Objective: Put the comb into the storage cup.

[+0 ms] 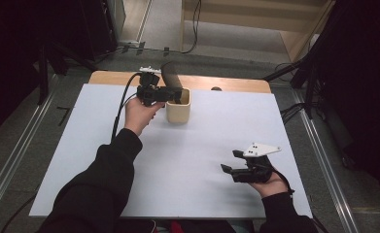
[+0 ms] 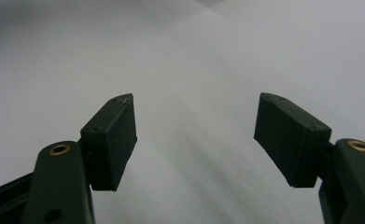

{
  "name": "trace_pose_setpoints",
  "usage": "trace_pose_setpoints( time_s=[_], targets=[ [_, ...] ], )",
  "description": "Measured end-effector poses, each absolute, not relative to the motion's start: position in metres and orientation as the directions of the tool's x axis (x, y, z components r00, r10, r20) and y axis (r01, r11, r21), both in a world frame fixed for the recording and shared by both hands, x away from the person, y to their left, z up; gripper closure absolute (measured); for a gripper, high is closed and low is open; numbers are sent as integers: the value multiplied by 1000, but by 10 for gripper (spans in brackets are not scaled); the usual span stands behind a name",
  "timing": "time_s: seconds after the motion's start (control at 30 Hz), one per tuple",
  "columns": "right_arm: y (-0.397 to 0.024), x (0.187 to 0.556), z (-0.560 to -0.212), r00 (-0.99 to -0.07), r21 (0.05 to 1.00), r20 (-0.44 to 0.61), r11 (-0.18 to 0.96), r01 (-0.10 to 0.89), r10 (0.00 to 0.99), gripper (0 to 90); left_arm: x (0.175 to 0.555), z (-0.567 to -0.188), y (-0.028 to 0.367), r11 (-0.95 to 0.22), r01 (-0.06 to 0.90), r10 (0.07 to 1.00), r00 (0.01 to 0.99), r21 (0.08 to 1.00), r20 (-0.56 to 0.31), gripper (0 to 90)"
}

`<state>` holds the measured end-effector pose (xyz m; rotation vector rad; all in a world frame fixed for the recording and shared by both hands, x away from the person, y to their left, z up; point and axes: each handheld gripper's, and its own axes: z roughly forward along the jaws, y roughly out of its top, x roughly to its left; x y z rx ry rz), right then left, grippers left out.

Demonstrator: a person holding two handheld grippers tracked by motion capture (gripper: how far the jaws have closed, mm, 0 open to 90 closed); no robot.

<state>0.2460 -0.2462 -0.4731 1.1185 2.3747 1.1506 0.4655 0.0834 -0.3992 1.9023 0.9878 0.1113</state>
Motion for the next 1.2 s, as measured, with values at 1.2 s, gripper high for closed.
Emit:
trace_pose_setpoints(
  time_s=[1.2],
  targets=[
    [-243,248,-474,-668,753,78,396,526,740,278,438,-410,123,-211,635,623,673,743,-398,333]
  ],
)
